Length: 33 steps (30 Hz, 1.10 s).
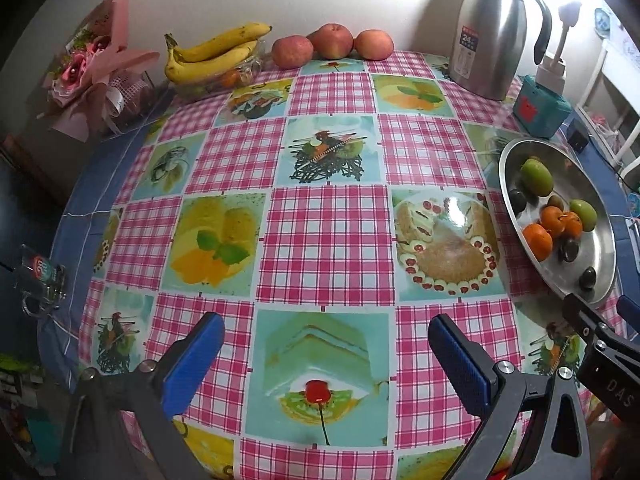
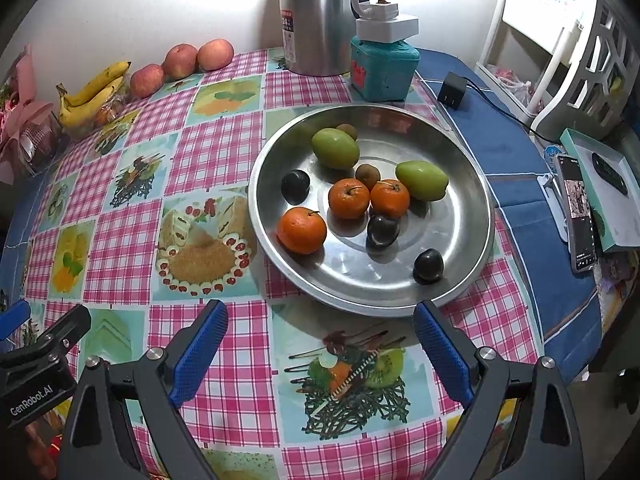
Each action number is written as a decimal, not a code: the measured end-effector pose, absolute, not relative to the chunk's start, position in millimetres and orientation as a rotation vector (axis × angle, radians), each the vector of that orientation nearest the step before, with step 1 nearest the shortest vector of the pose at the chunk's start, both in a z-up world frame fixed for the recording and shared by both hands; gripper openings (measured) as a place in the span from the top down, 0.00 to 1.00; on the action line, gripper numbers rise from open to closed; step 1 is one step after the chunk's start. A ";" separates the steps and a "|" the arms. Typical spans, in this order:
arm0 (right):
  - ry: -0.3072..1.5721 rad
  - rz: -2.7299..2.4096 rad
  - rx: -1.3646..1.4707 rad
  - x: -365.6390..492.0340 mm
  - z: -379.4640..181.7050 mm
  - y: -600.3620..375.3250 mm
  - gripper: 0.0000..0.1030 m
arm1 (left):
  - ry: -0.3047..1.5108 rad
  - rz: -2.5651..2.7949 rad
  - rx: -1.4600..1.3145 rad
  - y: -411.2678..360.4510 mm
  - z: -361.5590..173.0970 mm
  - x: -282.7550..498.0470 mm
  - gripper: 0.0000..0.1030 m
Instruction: Organize fruits
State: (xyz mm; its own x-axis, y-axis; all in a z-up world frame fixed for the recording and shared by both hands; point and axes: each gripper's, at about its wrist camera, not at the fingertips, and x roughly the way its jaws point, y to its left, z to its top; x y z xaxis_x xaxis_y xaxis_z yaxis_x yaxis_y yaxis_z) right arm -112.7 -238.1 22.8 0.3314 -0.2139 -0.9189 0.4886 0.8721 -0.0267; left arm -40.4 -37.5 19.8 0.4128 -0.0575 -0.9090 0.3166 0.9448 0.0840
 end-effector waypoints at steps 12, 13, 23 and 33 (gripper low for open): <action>1.146 -0.467 0.268 -112.5 24.5 -235.8 0.09 | 1.126 -0.258 0.253 -39.6 21.8 -41.8 0.00; 1.147 -0.467 0.267 -112.3 24.4 -235.4 0.09 | 1.127 -0.258 0.251 -39.5 21.8 -41.7 0.00; 1.150 -0.466 0.268 -112.0 23.8 -235.0 0.09 | 1.128 -0.254 0.249 -37.8 21.7 -40.7 0.00; 1.154 -0.466 0.270 -111.7 22.3 -234.1 0.09 | 1.128 -0.254 0.248 -37.8 21.6 -40.8 0.00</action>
State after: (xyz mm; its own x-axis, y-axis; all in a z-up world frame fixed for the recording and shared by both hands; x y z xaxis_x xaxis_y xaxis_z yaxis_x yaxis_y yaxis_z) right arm -111.7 -234.1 22.3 0.3244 -0.2142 -0.9213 0.4856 0.8736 -0.0321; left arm -40.8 -37.8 21.6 0.4062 -0.0746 -0.9108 0.3229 0.9441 0.0667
